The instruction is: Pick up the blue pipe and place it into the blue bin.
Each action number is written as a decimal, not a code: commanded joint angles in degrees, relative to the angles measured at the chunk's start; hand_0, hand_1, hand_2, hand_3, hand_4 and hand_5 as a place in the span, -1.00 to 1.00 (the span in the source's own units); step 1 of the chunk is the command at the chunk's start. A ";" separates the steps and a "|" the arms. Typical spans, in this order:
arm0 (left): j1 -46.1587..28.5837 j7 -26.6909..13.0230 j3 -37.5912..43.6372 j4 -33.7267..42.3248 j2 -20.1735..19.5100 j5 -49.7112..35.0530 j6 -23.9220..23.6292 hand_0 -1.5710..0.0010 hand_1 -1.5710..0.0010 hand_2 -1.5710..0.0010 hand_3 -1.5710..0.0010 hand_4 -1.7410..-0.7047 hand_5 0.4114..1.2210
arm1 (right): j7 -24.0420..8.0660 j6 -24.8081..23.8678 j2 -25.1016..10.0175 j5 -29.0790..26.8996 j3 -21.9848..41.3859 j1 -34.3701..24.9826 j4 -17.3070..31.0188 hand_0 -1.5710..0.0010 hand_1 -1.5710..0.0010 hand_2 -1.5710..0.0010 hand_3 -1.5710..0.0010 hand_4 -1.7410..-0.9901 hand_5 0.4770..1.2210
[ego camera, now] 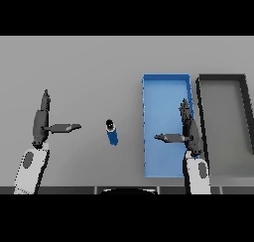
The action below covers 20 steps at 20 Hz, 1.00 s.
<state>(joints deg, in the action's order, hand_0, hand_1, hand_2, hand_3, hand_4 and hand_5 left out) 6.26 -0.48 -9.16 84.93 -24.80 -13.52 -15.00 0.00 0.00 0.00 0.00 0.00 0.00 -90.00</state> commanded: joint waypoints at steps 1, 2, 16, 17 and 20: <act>-0.06 0.30 0.02 0.06 0.01 0.00 -0.02 1.00 1.00 1.00 1.00 0.42 -0.57 | 0.04 -0.04 0.01 -0.01 0.01 0.05 -0.04 1.00 1.00 1.00 1.00 0.38 -0.66; -0.14 0.48 0.02 0.13 -0.01 0.00 -0.01 1.00 1.00 1.00 1.00 0.42 -0.57 | 0.10 -0.03 0.02 0.00 0.06 0.15 -0.10 1.00 1.00 1.00 1.00 0.38 -0.66; -5.93 10.96 -4.26 2.33 -10.75 -1.08 19.22 1.00 1.00 1.00 1.00 0.38 -0.55 | 1.86 3.89 -7.59 7.20 5.19 5.56 -8.11 1.00 1.00 1.00 1.00 0.39 -0.70; -6.60 11.66 -4.96 3.48 -11.53 -0.79 20.39 1.00 1.00 1.00 1.00 0.39 -0.57 | 2.54 3.85 -7.28 7.41 5.57 6.09 -8.23 1.00 1.00 1.00 1.00 0.40 -0.71; -6.75 10.03 -7.90 6.22 -12.86 0.04 23.69 1.00 1.00 1.00 1.00 0.37 -0.62 | 4.53 4.39 -7.53 7.20 5.57 6.32 -8.11 1.00 1.00 1.00 1.00 0.37 -0.68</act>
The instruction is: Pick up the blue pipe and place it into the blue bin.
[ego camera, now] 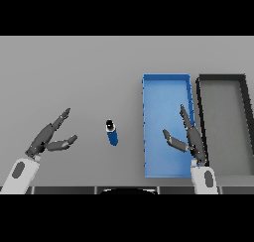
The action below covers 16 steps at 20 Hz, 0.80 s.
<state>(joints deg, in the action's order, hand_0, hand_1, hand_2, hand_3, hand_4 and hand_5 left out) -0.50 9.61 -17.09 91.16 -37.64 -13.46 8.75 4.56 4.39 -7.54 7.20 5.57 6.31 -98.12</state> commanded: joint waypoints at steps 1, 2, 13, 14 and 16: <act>0.84 -2.37 -0.97 0.68 -0.04 -0.17 0.80 1.00 1.00 1.00 1.00 0.36 -0.66 | 0.80 -0.02 0.03 0.74 0.31 -0.15 0.96 1.00 1.00 1.00 1.00 0.38 -0.67; 0.91 -3.75 -1.89 1.68 -0.18 -0.07 1.40 1.00 1.00 1.00 1.00 0.35 -0.70 | 0.95 0.34 0.00 0.16 0.16 -0.38 0.78 1.00 1.00 1.00 1.00 0.37 -0.66; 3.92 -6.89 -11.97 1.96 7.69 5.10 4.63 1.00 1.00 1.00 1.00 0.20 -0.91 | 0.77 0.23 0.44 -0.25 -0.11 -0.60 0.77 1.00 1.00 1.00 1.00 0.26 -0.62; 4.51 -7.21 -12.67 1.17 8.99 5.87 4.23 1.00 1.00 1.00 1.00 0.21 -0.92 | 0.39 -0.13 0.72 0.00 0.11 -0.49 0.05 1.00 1.00 1.00 1.00 0.25 -0.62; 6.39 -8.44 -13.23 -0.73 11.47 6.56 3.49 1.00 1.00 1.00 1.00 0.21 -0.92 | 0.10 0.13 0.49 -0.12 0.10 -0.41 -0.36 1.00 1.00 1.00 1.00 0.24 -0.63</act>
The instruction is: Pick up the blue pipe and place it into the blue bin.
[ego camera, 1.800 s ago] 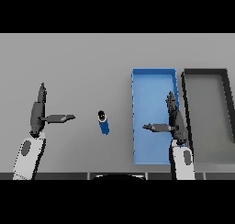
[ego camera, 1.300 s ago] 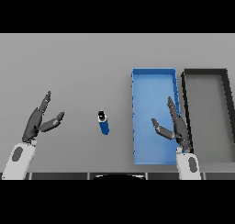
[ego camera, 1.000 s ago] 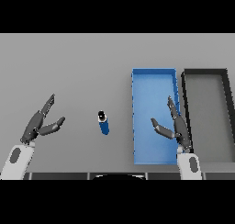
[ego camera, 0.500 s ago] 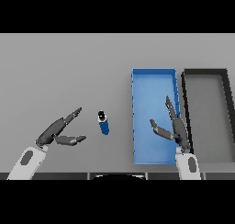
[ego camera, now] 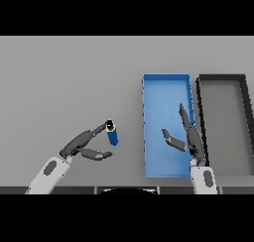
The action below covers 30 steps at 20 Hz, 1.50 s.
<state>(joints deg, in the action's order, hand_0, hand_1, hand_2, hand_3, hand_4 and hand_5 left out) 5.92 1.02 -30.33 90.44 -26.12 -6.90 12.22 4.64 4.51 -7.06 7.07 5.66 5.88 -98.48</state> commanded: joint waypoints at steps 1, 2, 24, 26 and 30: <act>0.45 -0.03 -0.58 -1.24 1.28 0.43 -0.03 1.00 1.00 1.00 1.00 0.21 -0.91 | -0.08 -0.11 -0.29 -0.24 -0.46 0.33 -0.22 1.00 1.00 1.00 1.00 0.24 -0.63; 1.44 -0.49 -0.76 -2.27 2.52 -0.19 0.57 1.00 1.00 1.00 1.00 0.21 -0.91 | -0.56 0.00 -0.23 -0.41 -0.53 0.23 0.18 1.00 1.00 1.00 1.00 0.24 -0.64; 6.50 8.75 -1.49 -12.79 16.86 1.12 -4.73 -0.81 -0.83 -0.85 -0.74 -0.88 0.87 | 0.71 -0.11 -0.27 -0.11 -0.73 -0.06 0.68 1.00 1.00 1.00 1.00 0.31 -0.61; 5.83 10.62 -1.51 -9.77 16.63 0.14 -4.66 -0.88 -0.89 -0.90 -0.79 -0.92 0.92 | 0.39 -0.21 -0.48 0.14 -0.79 0.27 0.78 1.00 1.00 1.00 1.00 0.32 -0.61; 7.58 10.36 -2.62 -4.87 17.12 0.05 -4.38 -0.95 -0.96 -0.96 -0.83 -0.95 0.97 | 1.17 -0.01 -0.80 0.62 -0.72 0.77 1.13 1.00 1.00 1.00 1.00 0.37 -0.59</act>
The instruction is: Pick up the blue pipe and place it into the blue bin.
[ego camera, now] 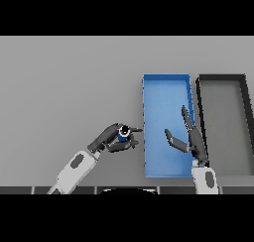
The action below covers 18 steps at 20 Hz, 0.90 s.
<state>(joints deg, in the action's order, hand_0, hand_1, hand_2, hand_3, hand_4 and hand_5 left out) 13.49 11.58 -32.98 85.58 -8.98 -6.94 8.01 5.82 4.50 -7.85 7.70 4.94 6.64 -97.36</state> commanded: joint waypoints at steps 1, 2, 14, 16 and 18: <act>0.89 -1.43 0.12 1.17 -0.05 -0.43 0.14 -0.96 -0.96 -0.97 -0.84 -0.96 0.97 | 0.72 -0.27 -0.09 0.53 0.14 0.46 -0.43 1.00 1.00 1.00 1.00 0.38 -0.59; 0.71 -2.46 -0.14 2.28 -0.52 -0.44 0.30 -0.97 -0.97 -0.98 -0.84 -0.96 0.98 | 0.95 -0.05 -0.36 0.28 -0.13 0.12 0.03 1.00 1.00 1.00 1.00 0.39 -0.58; 3.40 -9.93 -0.28 6.12 -0.65 -2.11 2.11 -1.00 -1.00 -1.00 -0.84 -0.98 1.00 | 1.71 1.09 0.71 -2.06 -0.70 0.75 1.63 1.00 1.00 1.00 1.00 0.48 -0.59; 2.94 -10.28 -1.01 5.60 -0.22 -1.10 1.89 -1.00 -1.00 -1.00 -0.84 -0.98 1.00 | 2.28 0.89 1.04 -2.10 -0.82 0.43 2.33 1.00 1.00 1.00 1.00 0.42 -0.61; 2.63 -9.15 -0.71 5.37 -0.86 -0.76 2.20 -1.00 -1.00 -1.00 -0.83 -0.98 1.00 | 2.58 1.23 1.63 -2.75 -0.60 0.56 2.09 1.00 1.00 1.00 1.00 0.45 -0.62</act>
<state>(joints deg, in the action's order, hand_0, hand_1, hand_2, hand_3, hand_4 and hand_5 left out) 16.11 2.43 -33.69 90.95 -9.83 -7.79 10.34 8.39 5.73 -6.21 4.95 4.35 7.18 -95.27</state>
